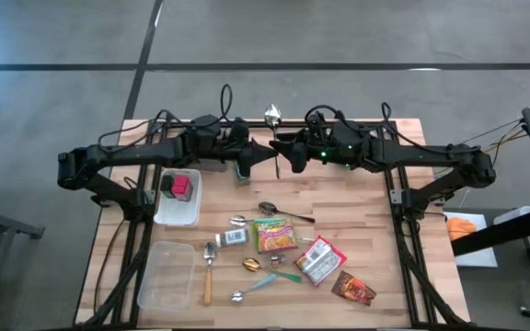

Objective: Pick & Place Food Item
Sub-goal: Put the silver spoon into the transparent bin

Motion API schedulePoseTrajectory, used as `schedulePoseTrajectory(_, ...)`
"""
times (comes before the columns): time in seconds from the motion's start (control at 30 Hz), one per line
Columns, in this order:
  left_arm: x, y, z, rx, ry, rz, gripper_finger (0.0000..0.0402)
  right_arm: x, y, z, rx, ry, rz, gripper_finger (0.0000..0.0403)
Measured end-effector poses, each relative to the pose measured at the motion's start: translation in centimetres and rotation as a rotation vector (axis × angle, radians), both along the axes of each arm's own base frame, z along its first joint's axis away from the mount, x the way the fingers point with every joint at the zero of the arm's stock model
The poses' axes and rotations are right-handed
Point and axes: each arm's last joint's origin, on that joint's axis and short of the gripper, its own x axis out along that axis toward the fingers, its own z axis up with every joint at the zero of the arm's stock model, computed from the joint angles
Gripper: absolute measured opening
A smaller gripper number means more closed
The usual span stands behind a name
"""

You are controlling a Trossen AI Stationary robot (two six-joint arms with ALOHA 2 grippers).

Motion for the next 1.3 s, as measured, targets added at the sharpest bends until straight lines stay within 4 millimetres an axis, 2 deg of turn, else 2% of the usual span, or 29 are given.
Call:
schedulePoseTrajectory(0.3, -3.5, -0.5, 1.7, -0.003, 0.079, 0.021, 0.0001, -0.1, 0.0, 0.4, -0.046, 0.003, 0.010, 0.0289)
schedulePoseTrajectory(0.53, -7.5, -1.6, 2.7, -0.039, 0.198, 0.020, 0.0000, -0.1, 0.0, 0.6, -0.071, 0.015, 0.015, 0.0294)
schedulePoseTrajectory(0.77, -12.1, -3.6, 2.9, -0.111, 0.354, -0.008, 0.0000, -0.2, -0.1, 0.1, -0.068, 0.072, 0.013, 0.0295)
schedulePoseTrajectory(0.93, -14.6, -5.2, 3.1, -0.126, 0.407, -0.060, 0.0000, -0.3, -0.1, -0.4, -0.063, 0.115, 0.014, 0.0295)
schedulePoseTrajectory(1.3, -17.3, -9.2, 1.9, -0.028, 0.609, -0.321, 0.0000, -0.3, 0.0, -0.4, -0.052, 0.114, 0.028, 0.0295)
